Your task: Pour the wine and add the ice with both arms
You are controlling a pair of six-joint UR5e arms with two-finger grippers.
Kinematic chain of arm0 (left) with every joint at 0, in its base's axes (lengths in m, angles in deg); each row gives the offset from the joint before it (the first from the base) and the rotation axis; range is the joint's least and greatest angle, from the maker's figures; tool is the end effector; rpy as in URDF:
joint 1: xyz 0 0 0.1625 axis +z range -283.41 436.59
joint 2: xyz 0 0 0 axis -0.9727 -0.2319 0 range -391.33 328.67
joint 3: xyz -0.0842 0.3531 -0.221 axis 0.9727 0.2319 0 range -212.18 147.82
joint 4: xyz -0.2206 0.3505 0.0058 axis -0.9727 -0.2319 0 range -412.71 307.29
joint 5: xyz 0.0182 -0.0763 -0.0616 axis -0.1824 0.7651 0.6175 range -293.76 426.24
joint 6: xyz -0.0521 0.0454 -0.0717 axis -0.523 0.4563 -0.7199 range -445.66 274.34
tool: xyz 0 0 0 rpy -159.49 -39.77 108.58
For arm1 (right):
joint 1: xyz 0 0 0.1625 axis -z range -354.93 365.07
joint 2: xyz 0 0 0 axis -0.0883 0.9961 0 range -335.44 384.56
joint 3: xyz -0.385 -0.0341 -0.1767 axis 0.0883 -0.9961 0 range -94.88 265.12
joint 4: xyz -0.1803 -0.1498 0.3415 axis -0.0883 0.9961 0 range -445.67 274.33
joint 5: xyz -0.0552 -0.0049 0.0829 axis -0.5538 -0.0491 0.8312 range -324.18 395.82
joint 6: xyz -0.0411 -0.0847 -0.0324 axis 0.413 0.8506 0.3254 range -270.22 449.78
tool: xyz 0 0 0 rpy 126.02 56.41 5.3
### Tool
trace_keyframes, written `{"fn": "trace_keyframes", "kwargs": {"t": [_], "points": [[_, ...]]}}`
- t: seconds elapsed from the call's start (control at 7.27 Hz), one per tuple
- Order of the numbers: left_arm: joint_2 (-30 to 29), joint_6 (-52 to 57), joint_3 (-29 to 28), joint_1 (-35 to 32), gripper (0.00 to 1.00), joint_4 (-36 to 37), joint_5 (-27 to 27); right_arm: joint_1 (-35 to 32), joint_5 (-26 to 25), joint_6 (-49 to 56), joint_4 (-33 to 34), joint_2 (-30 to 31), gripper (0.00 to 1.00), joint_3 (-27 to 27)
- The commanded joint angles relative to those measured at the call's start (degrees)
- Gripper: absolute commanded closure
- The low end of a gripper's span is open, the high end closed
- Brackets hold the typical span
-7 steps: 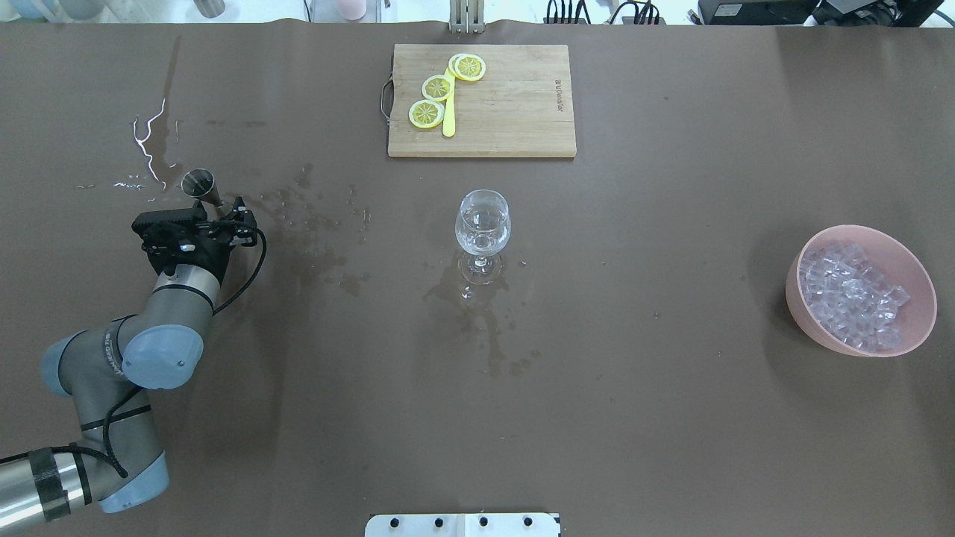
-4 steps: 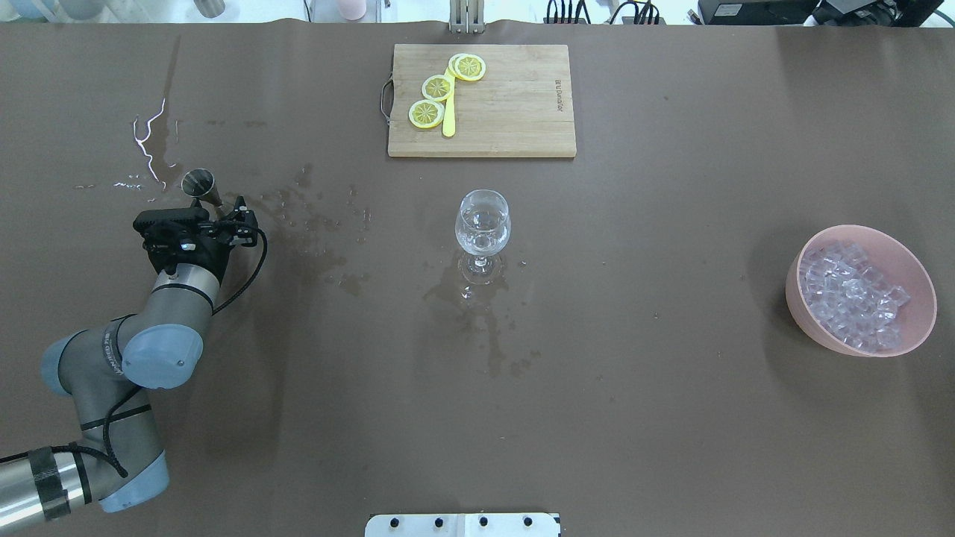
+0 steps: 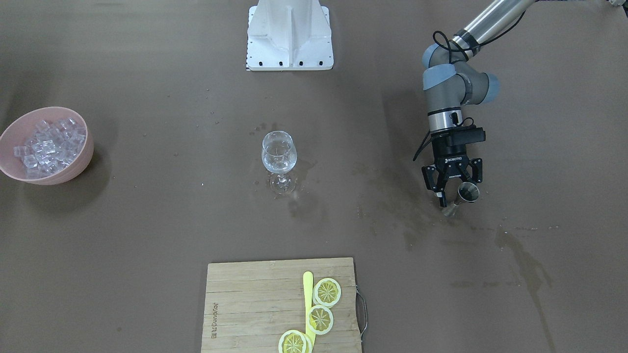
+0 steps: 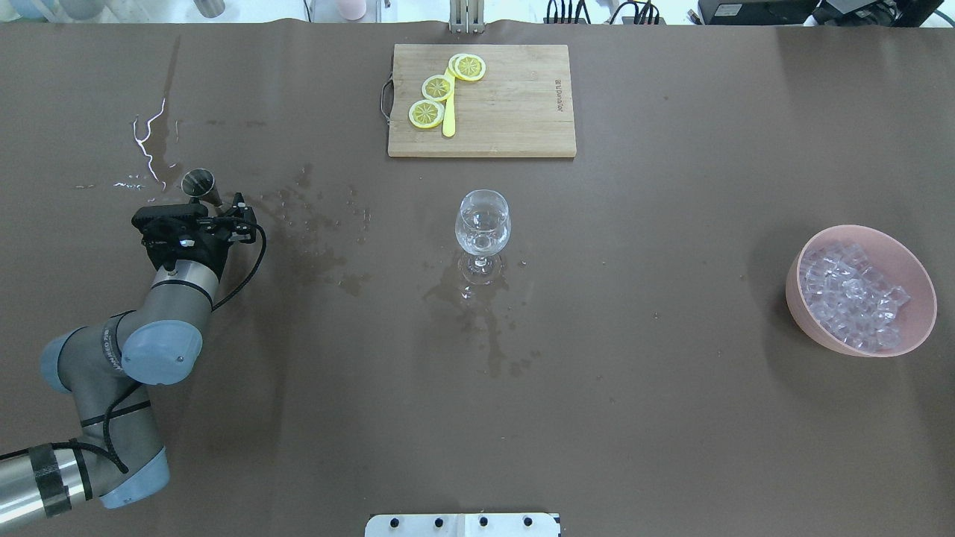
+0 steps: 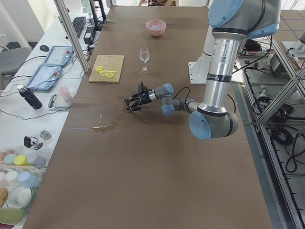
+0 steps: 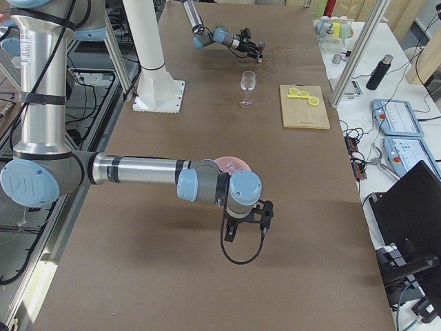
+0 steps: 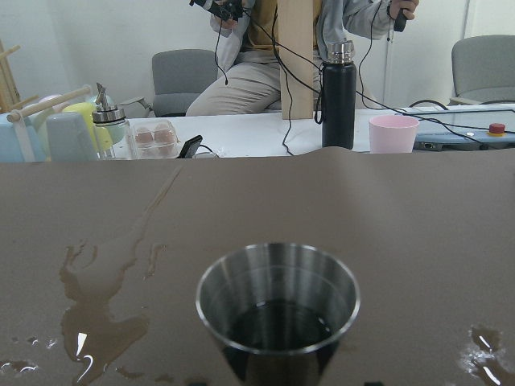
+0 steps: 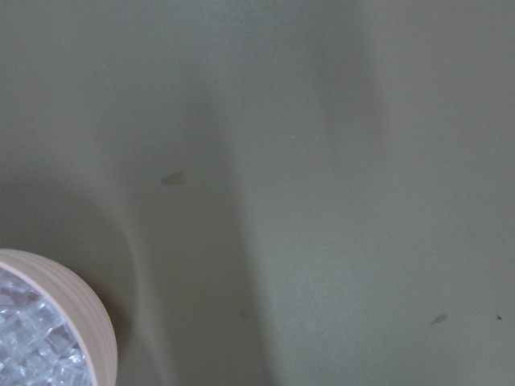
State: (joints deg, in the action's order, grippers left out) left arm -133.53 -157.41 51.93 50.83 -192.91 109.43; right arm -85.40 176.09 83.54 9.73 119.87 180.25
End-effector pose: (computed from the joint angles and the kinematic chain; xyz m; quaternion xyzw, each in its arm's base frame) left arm 0.4432 -0.4425 0.4892 0.4872 0.2717 -0.2406 0.7943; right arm 0.0603 -0.4455 0.6599 -0.0653 -0.4215 0.0734 0.9015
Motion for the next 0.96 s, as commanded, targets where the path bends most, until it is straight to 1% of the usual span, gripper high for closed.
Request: {"fn": "trace_keyframes", "kwargs": {"t": [0.0,0.41,0.83], "points": [[-0.11,0.03,-0.09,-0.69,0.28,0.27,0.14,0.02,0.0,0.0,-0.03,-0.03,0.0,-0.21],[-3.0,0.82,-3.07,-2.19,0.28,0.19,0.49,0.02,0.0,-0.09,-0.03,-0.03,0.0,-0.21],[-2.92,0.82,-3.52,-2.28,0.28,0.1,0.49,0.11,0.0,-0.09,-0.03,-0.12,0.0,-0.21]]}}
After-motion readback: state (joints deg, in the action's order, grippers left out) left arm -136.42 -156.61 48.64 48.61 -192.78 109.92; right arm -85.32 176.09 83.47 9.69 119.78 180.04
